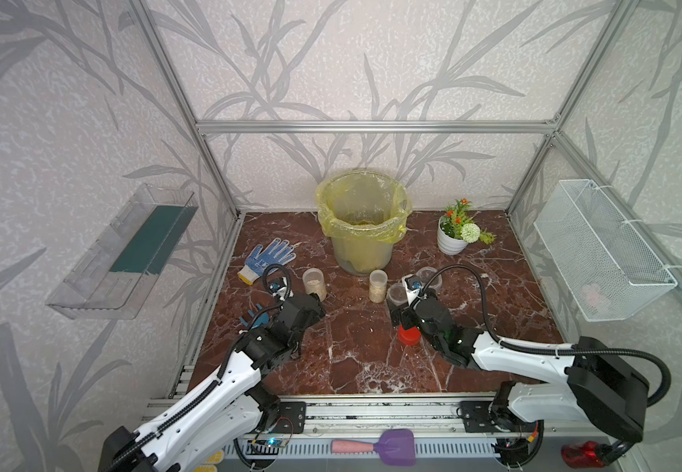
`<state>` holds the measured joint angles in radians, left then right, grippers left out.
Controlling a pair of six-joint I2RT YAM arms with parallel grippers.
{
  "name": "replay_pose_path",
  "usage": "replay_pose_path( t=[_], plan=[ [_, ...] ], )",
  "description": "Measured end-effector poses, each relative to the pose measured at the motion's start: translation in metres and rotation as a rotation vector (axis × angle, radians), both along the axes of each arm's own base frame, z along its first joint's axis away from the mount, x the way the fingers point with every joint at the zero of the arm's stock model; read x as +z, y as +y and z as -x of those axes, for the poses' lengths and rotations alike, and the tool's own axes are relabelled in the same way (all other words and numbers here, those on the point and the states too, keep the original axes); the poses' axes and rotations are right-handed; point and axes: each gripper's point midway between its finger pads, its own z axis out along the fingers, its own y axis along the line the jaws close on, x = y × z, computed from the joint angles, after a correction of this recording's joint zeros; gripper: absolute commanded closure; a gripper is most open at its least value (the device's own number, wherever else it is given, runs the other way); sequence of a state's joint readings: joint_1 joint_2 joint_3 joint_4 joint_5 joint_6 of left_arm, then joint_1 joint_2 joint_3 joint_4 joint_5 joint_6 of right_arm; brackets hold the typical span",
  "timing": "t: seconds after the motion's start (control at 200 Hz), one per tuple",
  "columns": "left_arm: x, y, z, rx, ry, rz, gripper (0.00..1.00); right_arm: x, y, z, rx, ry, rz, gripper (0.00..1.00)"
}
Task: Empty expired oatmeal from jars
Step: Place the jar at the center of the board, then pick up the jar from the center of the board.
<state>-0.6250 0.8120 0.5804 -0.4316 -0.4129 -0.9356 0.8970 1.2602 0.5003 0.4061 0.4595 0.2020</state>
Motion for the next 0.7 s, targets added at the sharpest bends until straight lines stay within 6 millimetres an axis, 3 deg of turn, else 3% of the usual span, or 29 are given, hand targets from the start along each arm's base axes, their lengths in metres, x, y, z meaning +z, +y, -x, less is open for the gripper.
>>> replay_pose_path(
  t=[0.185,0.475,0.585,0.7],
  plan=[
    [-0.002,-0.001,-0.001,0.000,0.004,-0.004,0.18,0.031,-0.004,0.007,0.045,-0.018,-0.002,0.01],
    [-0.002,-0.002,-0.001,-0.007,0.008,-0.004,0.18,0.108,0.011,0.004,0.236,0.013,-0.011,0.01],
    [-0.001,-0.003,0.000,-0.019,0.004,-0.001,0.18,0.117,0.029,0.006,0.345,0.054,0.035,0.01],
    [0.003,-0.004,0.001,-0.030,-0.006,0.002,0.18,0.100,0.050,0.004,0.452,0.137,0.107,0.01]
  ],
)
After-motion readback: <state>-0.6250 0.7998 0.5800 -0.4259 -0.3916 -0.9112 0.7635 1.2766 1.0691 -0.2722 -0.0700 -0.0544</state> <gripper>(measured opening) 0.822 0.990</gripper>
